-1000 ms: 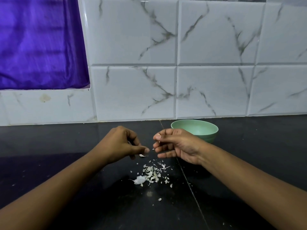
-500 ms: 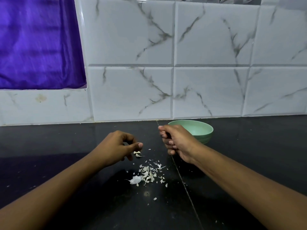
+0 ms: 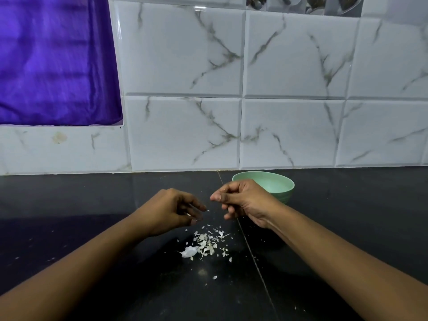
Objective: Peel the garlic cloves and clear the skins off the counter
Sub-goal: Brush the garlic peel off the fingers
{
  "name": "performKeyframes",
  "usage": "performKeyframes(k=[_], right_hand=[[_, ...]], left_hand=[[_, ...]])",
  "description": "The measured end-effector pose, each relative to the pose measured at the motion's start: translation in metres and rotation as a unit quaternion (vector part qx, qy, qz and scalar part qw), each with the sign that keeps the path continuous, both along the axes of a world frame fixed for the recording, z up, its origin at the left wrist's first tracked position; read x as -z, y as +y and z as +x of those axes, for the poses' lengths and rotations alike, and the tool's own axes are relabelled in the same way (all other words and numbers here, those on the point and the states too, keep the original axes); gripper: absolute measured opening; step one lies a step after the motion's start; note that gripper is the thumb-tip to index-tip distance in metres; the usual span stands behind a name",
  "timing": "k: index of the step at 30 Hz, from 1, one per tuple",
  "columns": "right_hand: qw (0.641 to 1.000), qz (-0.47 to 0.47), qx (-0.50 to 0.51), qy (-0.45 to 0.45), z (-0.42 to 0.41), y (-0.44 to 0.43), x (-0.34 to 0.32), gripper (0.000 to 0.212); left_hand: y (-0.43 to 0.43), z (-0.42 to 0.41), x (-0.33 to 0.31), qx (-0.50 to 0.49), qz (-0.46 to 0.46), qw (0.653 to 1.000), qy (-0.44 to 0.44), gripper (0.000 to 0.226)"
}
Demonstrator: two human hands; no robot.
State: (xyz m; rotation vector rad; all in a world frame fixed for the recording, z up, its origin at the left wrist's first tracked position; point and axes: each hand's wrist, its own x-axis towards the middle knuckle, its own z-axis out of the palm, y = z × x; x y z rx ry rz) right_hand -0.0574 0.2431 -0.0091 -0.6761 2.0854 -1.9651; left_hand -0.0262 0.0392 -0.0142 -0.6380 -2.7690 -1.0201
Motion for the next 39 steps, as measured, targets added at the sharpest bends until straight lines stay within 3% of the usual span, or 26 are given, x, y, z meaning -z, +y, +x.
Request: performKeyframes(k=[5,10,14,19,26,30,34,39], right_hand=[[0.997,0.001,-0.056,-0.06,-0.004,0.005,-0.002,0.012],[0.987,-0.08,-0.088,-0.109,-0.004,0.012,-0.016,0.02],[0.987,-0.138,-0.044,-0.067,-0.012,0.028,-0.029,0.027],[0.981,-0.17,0.09,-0.009,-0.033,0.057,-0.038,0.044],[0.972,-0.178,0.148,-0.037,-0.045,0.075,-0.036,0.027],[0.974,-0.21,0.041,-0.07,-0.035,0.072,-0.045,0.036],[0.983,-0.124,-0.084,-0.103,-0.015,0.042,-0.043,0.059],[0.985,-0.047,-0.122,-0.115,-0.005,0.015,-0.022,0.075]], left_hand=[[0.0,0.003,-0.001,0.007,0.035,0.999,0.013,0.028],[-0.001,0.003,-0.005,-0.032,0.081,0.995,0.051,0.003],[-0.001,0.004,-0.003,-0.029,0.066,0.996,0.045,0.019],[0.004,0.004,0.004,-0.013,0.002,0.999,0.041,0.004],[0.003,0.002,0.005,-0.02,-0.015,0.998,0.056,0.014],[0.005,0.005,0.001,-0.034,0.001,0.997,0.071,0.015],[0.008,0.011,-0.002,-0.045,0.033,0.994,0.09,0.04],[0.009,0.008,-0.001,-0.045,0.184,0.979,0.076,0.034]])
